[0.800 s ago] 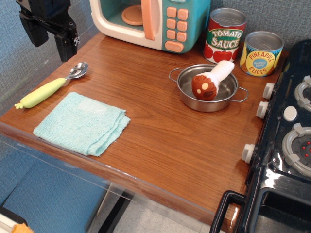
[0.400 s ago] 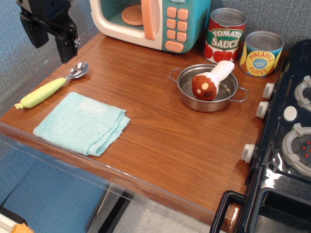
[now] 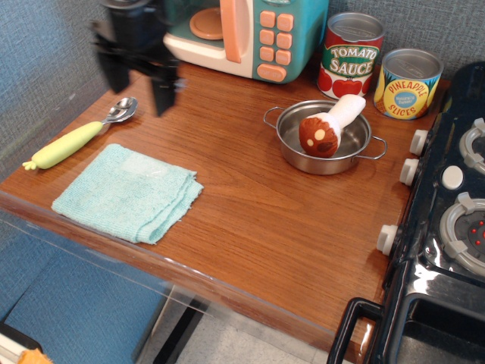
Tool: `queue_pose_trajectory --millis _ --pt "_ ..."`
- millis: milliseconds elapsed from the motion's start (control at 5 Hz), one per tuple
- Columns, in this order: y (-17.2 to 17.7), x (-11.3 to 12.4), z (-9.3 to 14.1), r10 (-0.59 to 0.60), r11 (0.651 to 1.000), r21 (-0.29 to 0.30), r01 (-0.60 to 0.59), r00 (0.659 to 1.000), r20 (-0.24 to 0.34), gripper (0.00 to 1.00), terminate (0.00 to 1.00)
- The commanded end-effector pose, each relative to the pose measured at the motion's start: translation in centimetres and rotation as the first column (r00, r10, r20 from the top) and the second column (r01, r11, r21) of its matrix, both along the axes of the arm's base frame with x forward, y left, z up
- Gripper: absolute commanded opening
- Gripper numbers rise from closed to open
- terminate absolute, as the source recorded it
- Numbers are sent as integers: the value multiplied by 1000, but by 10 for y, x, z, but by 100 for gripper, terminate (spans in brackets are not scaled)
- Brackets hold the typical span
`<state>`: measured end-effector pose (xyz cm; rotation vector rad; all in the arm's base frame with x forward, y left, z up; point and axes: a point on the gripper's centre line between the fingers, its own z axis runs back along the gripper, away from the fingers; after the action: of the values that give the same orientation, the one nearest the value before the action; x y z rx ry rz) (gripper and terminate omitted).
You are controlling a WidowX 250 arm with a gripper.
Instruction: Place the mushroom above the folded cloth
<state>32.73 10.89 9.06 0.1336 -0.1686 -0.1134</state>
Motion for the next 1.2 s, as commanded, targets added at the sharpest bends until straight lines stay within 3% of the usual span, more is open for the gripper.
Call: queue_pose_trajectory --millis 0,400,800,1000 --pt "-94 44 8 -92 991 -87 97 994 64 100 0" --pt "-141 73 -3 -120 983 -130 128 990 72 100 0" --pt "-141 80 -33 -118 987 -112 118 993 3 100 0" --pt "-141 77 -30 -127 985 -115 127 992 6 0 0"
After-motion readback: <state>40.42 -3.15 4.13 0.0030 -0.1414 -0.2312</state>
